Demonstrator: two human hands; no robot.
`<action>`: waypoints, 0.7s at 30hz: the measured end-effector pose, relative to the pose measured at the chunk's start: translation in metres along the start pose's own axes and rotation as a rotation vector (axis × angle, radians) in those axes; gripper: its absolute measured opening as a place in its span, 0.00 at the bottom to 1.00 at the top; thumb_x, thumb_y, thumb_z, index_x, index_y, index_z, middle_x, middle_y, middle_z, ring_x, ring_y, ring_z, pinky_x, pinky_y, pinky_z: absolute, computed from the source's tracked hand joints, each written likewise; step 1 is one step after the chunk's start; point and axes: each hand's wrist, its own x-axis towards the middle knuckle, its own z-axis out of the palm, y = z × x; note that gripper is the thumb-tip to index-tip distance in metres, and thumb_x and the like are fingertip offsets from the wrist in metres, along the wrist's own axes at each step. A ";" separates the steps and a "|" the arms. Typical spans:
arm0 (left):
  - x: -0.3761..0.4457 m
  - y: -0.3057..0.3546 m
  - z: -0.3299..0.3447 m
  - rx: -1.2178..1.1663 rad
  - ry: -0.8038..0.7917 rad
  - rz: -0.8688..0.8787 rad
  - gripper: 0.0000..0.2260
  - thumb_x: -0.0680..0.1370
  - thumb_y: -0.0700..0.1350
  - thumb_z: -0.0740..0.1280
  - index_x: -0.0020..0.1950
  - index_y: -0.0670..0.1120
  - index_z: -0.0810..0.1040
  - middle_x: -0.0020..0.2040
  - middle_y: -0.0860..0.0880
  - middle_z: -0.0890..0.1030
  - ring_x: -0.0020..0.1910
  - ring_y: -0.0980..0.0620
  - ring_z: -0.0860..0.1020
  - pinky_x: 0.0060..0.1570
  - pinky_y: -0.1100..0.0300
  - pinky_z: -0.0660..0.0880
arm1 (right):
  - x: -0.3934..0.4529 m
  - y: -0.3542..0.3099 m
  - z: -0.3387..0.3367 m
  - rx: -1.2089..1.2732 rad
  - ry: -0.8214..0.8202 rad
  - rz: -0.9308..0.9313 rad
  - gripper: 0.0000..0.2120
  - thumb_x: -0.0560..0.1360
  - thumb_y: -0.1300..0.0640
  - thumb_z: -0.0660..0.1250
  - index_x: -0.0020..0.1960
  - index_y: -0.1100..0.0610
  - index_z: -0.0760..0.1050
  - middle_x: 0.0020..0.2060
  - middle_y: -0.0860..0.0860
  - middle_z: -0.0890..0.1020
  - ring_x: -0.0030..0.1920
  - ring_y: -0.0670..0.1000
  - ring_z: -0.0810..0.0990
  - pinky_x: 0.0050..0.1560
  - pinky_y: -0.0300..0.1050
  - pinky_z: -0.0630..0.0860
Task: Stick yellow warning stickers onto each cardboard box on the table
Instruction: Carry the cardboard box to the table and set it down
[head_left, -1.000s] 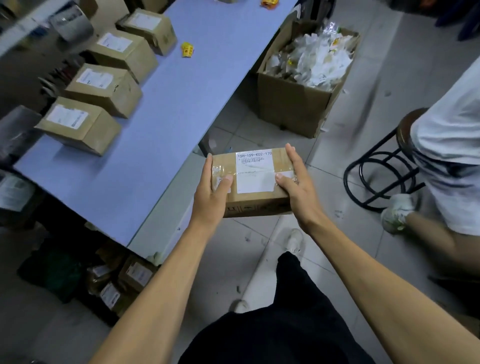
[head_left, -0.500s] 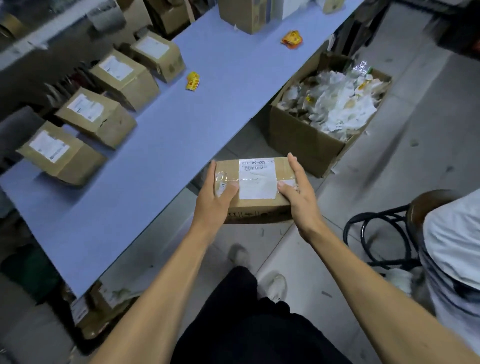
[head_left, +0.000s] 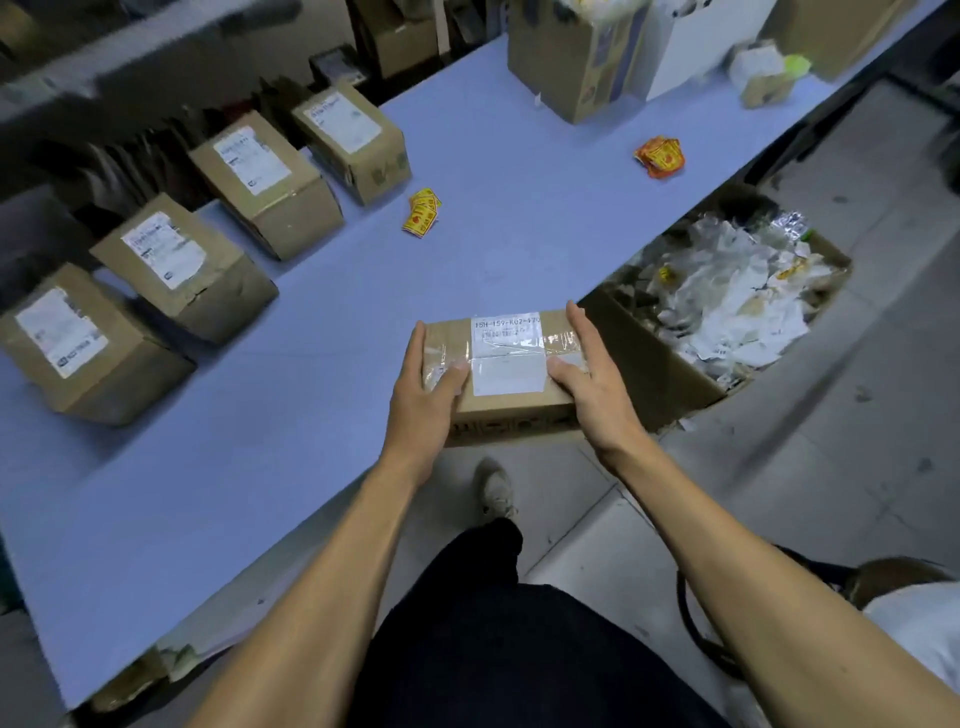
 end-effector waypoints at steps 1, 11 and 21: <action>0.013 0.004 -0.002 0.008 0.011 0.001 0.30 0.78 0.51 0.68 0.77 0.63 0.60 0.66 0.57 0.74 0.63 0.56 0.76 0.59 0.62 0.74 | 0.014 -0.006 0.002 -0.020 -0.016 0.000 0.34 0.73 0.47 0.63 0.78 0.37 0.57 0.79 0.42 0.59 0.77 0.45 0.61 0.77 0.54 0.59; 0.101 0.032 -0.017 -0.064 0.138 -0.060 0.30 0.78 0.53 0.68 0.76 0.66 0.59 0.66 0.58 0.73 0.60 0.59 0.76 0.44 0.71 0.75 | 0.128 -0.045 0.027 -0.133 -0.179 0.019 0.35 0.74 0.42 0.61 0.77 0.32 0.51 0.79 0.43 0.60 0.74 0.49 0.66 0.74 0.53 0.64; 0.166 0.042 -0.011 -0.102 0.375 -0.090 0.35 0.72 0.57 0.67 0.77 0.62 0.60 0.61 0.60 0.75 0.56 0.66 0.76 0.54 0.65 0.73 | 0.239 -0.055 0.041 -0.173 -0.434 0.045 0.37 0.75 0.44 0.60 0.79 0.36 0.47 0.68 0.35 0.65 0.65 0.44 0.71 0.57 0.33 0.67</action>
